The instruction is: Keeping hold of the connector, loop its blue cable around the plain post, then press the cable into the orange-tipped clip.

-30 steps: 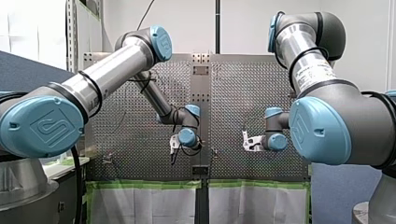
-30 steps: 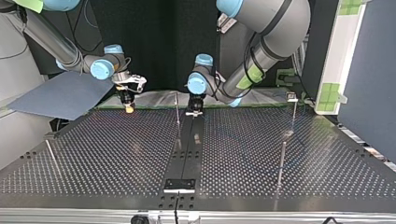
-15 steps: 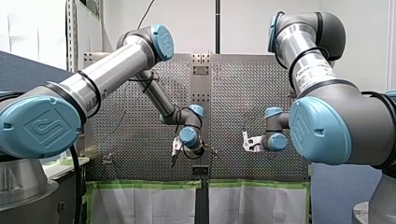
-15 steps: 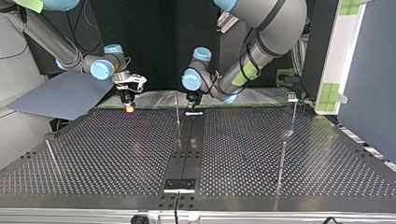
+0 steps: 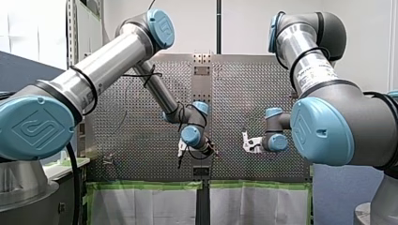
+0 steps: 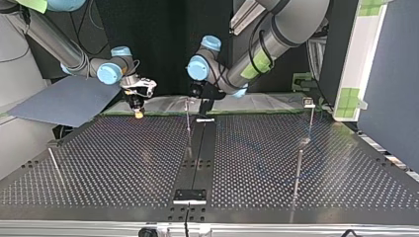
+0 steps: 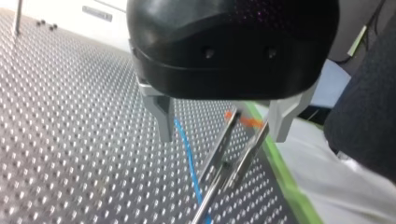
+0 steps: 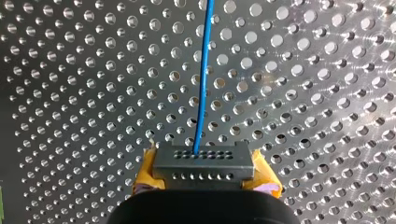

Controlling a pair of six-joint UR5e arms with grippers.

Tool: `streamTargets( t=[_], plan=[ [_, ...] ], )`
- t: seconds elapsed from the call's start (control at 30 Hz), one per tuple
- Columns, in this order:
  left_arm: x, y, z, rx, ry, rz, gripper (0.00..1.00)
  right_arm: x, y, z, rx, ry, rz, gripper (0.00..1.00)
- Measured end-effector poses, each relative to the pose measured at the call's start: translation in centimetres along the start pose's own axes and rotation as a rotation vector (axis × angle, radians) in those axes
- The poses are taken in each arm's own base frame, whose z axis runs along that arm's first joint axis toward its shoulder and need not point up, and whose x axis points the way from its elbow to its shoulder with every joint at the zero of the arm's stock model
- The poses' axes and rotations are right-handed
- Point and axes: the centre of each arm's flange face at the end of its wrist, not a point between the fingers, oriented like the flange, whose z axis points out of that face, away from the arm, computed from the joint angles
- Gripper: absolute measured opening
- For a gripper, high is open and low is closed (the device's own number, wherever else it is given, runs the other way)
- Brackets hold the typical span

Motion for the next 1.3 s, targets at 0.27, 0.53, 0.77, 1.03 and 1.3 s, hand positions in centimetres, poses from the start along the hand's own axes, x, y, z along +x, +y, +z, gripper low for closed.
streamTargets(
  t=[0.27,0.53,0.77,1.03,1.3],
  plan=[
    [1.7,-1.1,-1.7,0.004,0.015,-0.006,1.00,0.0,-0.2,-0.1,0.004,-0.003,-0.001,0.00],
    [1.8,-1.8,-2.0,-0.009,0.007,-0.019,1.00,0.0,-0.4,-0.1,0.006,-0.004,0.000,0.00],
    [1.8,-2.1,-2.1,-0.004,-0.003,-0.030,1.00,0.0,-0.4,-0.1,0.006,-0.004,0.000,0.00],
    [1.9,-2.5,-2.2,0.001,-0.007,-0.037,1.00,0.0,-0.4,0.0,0.006,-0.002,-0.001,0.00],
    [2.0,-2.7,-2.5,-0.030,-0.017,-0.047,1.00,0.0,-0.4,0.0,0.006,-0.002,-0.001,0.00]
  ],
)
